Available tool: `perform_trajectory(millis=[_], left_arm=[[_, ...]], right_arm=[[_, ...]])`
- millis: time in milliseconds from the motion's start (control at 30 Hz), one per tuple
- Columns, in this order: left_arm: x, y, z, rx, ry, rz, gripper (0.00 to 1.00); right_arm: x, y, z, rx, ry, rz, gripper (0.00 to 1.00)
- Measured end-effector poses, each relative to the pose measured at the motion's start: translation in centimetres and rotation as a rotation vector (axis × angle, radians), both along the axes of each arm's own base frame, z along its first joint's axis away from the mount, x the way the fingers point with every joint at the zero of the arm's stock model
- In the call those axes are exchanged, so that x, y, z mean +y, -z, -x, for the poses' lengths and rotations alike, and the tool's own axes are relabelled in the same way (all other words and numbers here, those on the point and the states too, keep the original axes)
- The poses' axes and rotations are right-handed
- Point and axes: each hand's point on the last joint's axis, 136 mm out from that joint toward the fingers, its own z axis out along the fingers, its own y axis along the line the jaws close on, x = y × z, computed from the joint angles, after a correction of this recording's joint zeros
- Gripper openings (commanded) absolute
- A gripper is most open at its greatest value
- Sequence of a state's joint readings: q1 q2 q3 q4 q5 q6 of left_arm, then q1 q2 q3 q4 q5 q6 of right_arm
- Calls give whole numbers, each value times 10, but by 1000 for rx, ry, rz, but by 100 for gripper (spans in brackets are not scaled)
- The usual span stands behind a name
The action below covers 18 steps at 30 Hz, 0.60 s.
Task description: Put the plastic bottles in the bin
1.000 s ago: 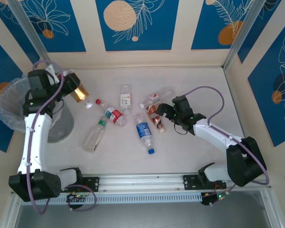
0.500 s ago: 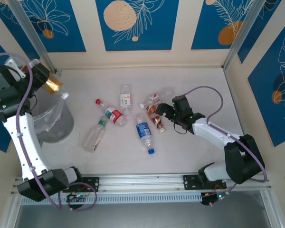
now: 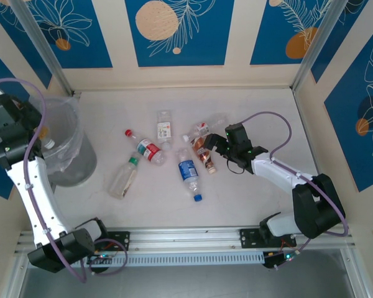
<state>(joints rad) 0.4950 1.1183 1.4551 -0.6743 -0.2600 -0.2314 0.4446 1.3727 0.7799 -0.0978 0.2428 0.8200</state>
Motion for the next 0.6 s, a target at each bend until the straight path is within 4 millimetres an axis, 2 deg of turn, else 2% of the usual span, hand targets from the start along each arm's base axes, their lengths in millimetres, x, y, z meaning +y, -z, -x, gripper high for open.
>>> perform_trajectory(millis=[300, 533, 600], left_arm=[[25, 47, 16, 171, -145, -35, 62], [26, 107, 1, 292, -107, 55, 63], [27, 116, -4, 313, -102, 69, 65]], right_arm=[[1, 0, 0, 1, -5, -5, 100], [2, -1, -1, -2, -10, -14, 100], [3, 2, -2, 3, -11, -15, 100]])
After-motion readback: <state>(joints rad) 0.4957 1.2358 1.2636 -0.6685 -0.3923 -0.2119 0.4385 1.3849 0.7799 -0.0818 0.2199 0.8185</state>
